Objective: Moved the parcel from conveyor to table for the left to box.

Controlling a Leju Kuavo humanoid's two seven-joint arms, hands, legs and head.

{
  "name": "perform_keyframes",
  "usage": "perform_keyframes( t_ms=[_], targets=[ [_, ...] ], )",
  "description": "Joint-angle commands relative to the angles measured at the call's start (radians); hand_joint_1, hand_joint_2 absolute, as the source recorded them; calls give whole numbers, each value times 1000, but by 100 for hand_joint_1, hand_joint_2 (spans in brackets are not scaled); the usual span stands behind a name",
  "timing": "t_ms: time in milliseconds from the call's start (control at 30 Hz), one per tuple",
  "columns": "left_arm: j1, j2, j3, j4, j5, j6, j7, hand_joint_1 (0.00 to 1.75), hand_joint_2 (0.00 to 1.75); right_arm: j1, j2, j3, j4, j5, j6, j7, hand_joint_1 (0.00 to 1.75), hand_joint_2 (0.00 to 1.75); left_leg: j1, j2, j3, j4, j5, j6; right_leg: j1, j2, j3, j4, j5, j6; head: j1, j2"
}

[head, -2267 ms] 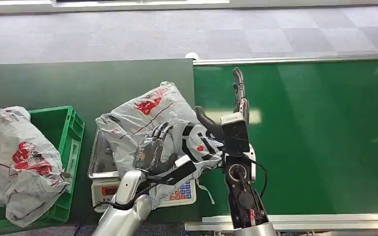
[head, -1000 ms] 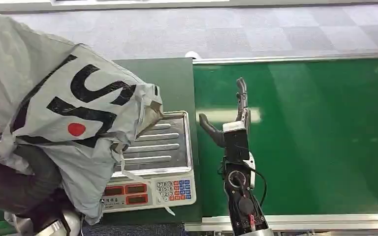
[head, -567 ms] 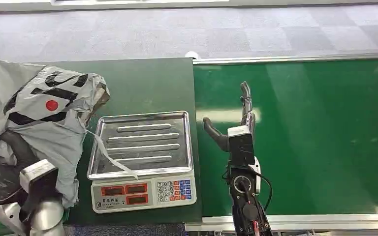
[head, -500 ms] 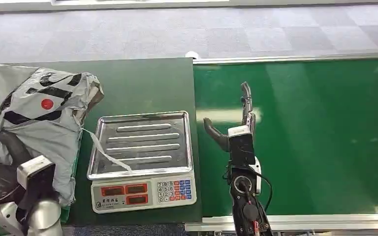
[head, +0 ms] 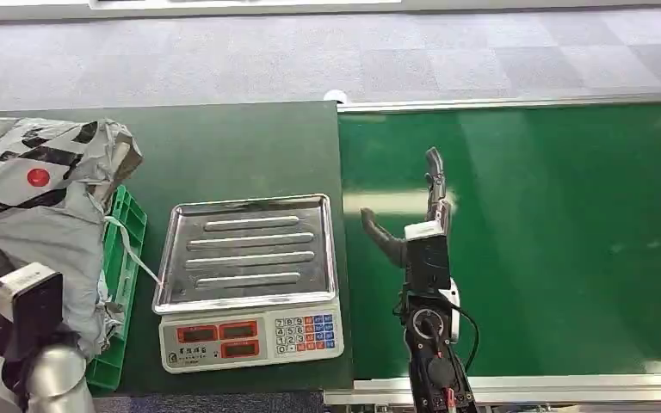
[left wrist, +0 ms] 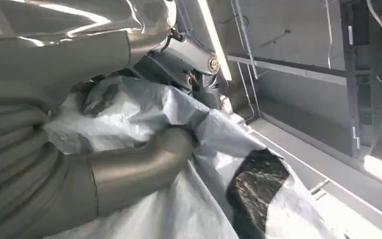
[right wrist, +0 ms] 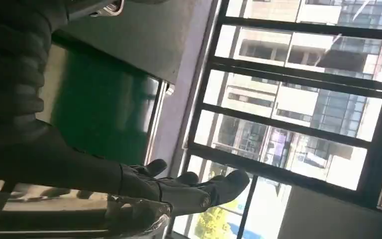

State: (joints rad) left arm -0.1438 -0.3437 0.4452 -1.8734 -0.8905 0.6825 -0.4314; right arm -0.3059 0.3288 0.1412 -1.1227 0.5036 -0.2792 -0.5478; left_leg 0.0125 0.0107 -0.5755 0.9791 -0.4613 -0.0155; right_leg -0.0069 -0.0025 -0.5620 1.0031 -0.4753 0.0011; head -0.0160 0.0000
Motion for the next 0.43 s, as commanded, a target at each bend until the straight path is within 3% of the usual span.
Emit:
perform_keyframes(
  t_ms=[33, 167, 433],
  targets=[
    [-48, -5, 125, 15, 76, 16, -28, 0, 175, -39, 18, -41, 127, -18, -5, -34, 0, 175, 0, 1, 2, -1, 0, 0, 0, 2, 1, -1, 0, 0, 0, 0],
    [-110, -5, 168, 68, 73, 16, -44, 0, 175, -22, 12, -53, 101, -22, -6, -29, 0, 175, 0, -2, 1, -1, 1, 0, 0, -1, 1, -1, 0, 0, 0, 0],
    [-115, -5, 181, 82, 84, 16, -61, 0, 175, -20, 12, -56, 101, -23, -6, -26, 0, 175, 0, -1, 2, -1, 0, 1, 0, 0, 2, -1, 0, 0, 0, 0]
  ],
)
